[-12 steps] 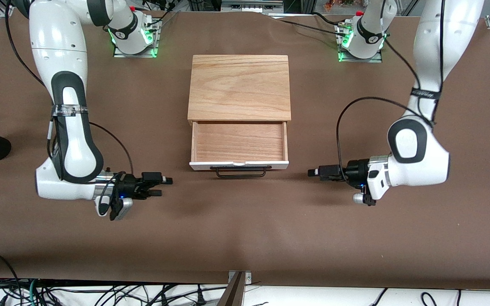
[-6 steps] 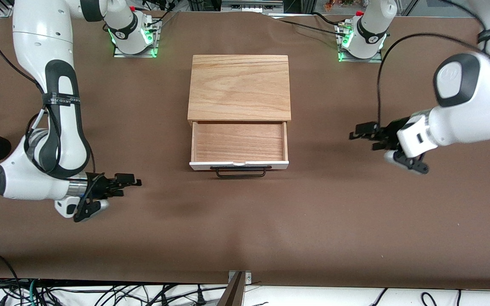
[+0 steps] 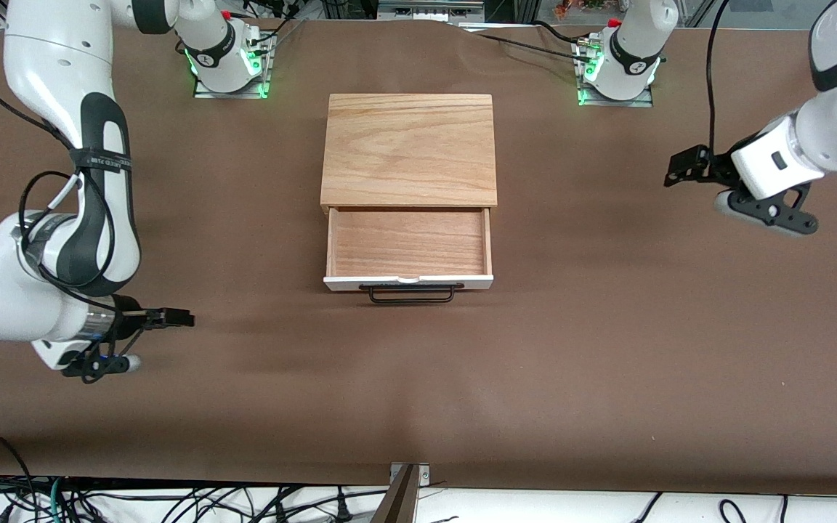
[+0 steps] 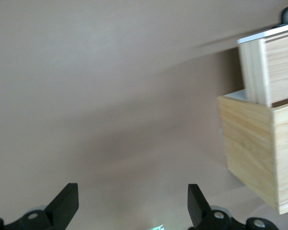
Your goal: Pull top drawer with both arms simultaneously
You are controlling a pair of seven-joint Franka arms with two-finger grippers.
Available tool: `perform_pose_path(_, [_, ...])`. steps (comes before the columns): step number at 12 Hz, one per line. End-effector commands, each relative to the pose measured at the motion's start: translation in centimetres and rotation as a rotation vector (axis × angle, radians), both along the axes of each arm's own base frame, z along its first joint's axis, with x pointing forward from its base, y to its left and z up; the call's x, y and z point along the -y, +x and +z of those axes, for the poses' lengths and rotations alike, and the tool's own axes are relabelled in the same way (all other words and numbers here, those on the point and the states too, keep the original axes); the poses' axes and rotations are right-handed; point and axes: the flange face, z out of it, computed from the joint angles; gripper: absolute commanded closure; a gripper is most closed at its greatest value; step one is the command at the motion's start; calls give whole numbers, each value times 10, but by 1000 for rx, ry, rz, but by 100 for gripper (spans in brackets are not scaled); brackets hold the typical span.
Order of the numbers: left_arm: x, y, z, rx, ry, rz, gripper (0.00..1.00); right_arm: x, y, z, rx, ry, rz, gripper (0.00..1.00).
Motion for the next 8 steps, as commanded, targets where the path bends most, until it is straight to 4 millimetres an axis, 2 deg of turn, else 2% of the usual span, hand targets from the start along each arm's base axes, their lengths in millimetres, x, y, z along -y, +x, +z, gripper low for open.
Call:
perform_pose_path(1, [-2,-12,19,10,122,52,0,-3,-8,43,2,-99,-37,0])
perform_pose_path(2, [-6,-9,36,52,170,41,0,-4,-9,49,10,-125,-31,0])
perform_pose_path(3, [-8,-7,40,67,194,35,0,3,-10,81,63,-121,-43,0])
perform_pose_path(5, [-7,-6,39,67,194,33,0,34,-20,126,117,-100,-79,0])
perform_pose_path(6, [-7,-6,38,63,188,34,0,55,-34,154,137,-115,-90,0])
perform_pose_path(8, [-10,-4,33,54,184,44,0,74,-72,225,216,-163,-53,0])
